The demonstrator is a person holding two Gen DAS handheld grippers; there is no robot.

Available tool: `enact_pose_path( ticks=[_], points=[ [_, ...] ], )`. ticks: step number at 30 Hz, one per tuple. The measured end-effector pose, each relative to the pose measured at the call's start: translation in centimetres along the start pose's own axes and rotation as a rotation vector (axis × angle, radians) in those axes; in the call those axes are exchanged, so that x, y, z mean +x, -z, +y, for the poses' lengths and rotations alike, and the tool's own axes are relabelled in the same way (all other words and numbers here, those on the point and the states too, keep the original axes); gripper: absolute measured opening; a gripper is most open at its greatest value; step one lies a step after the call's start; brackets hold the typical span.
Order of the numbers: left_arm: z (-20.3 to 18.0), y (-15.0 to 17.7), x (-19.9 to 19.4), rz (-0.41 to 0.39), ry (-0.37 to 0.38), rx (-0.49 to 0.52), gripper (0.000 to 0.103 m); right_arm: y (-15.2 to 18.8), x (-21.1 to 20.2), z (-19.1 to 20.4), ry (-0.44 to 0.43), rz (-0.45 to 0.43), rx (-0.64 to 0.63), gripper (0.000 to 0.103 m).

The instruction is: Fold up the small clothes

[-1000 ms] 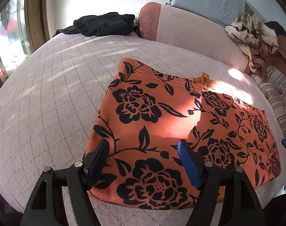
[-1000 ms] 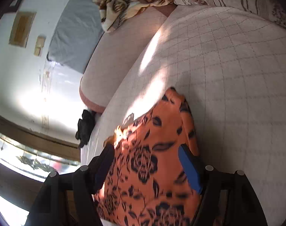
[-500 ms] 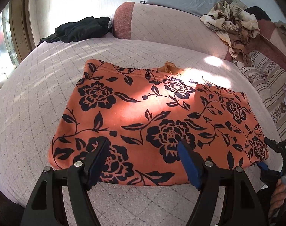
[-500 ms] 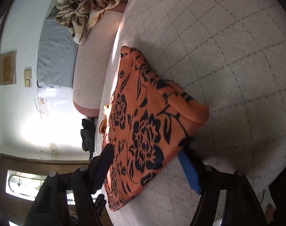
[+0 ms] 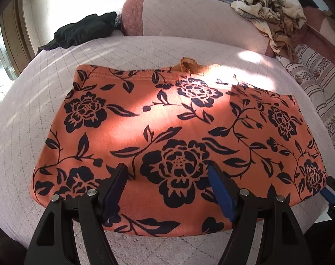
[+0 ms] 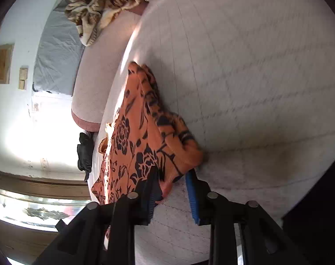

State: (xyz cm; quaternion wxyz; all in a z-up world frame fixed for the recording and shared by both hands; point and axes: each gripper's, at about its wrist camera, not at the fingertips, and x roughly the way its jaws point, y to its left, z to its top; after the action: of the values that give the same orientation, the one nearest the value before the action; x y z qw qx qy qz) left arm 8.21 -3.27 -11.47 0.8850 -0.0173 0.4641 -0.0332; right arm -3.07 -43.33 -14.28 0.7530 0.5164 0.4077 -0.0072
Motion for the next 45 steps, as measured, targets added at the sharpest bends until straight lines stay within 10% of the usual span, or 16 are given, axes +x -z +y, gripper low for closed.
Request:
enact_pose_path(
  ticks=[8,10,14,15,17,18,24,30,36,45],
  points=[
    [-1.8,0.5,2.3,-0.008,-0.038,0.06,0.077,-8.6,2.1,5.9,-0.044,0.091,-0.309,0.033],
    [-1.5,0.4,2.3,-0.006,-0.026,0.043,0.077,-11.2,6.1,7.3,-0.016,0.162,-0.351,0.066],
    [-1.5,0.3,2.4,-0.005,-0.022,0.045,0.078,-14.5,12.9,8.9,0.059,0.205,-0.397,0.068],
    [-1.5,0.3,2.4,-0.004,-0.02,0.042,0.078,-14.7,14.4,9.1,0.06,0.24,-0.399,0.067],
    [-1.4,0.3,2.4,-0.006,-0.015,0.038,0.078,-14.4,16.3,10.4,0.15,0.254,-0.496,0.02],
    [-1.3,0.3,2.4,-0.006,-0.01,0.035,0.078,-14.2,16.2,11.1,0.167,0.242,-0.514,0.014],
    [-1.3,0.5,2.4,-0.02,-0.003,0.037,0.079,-15.0,15.6,10.2,0.293,0.121,-0.472,0.017],
    [-1.1,0.4,2.4,-0.01,0.013,0.028,0.079,-11.3,8.6,14.5,0.256,-0.068,-0.532,0.064],
    [1.2,0.4,0.3,-0.021,0.115,-0.055,0.079,-2.1,7.7,15.1,0.006,0.163,-0.515,0.069],
    [17.5,4.8,-3.4,-0.031,0.049,-0.52,0.073,0.9,10.4,10.1,-0.012,0.22,-0.427,0.069]
  ],
)
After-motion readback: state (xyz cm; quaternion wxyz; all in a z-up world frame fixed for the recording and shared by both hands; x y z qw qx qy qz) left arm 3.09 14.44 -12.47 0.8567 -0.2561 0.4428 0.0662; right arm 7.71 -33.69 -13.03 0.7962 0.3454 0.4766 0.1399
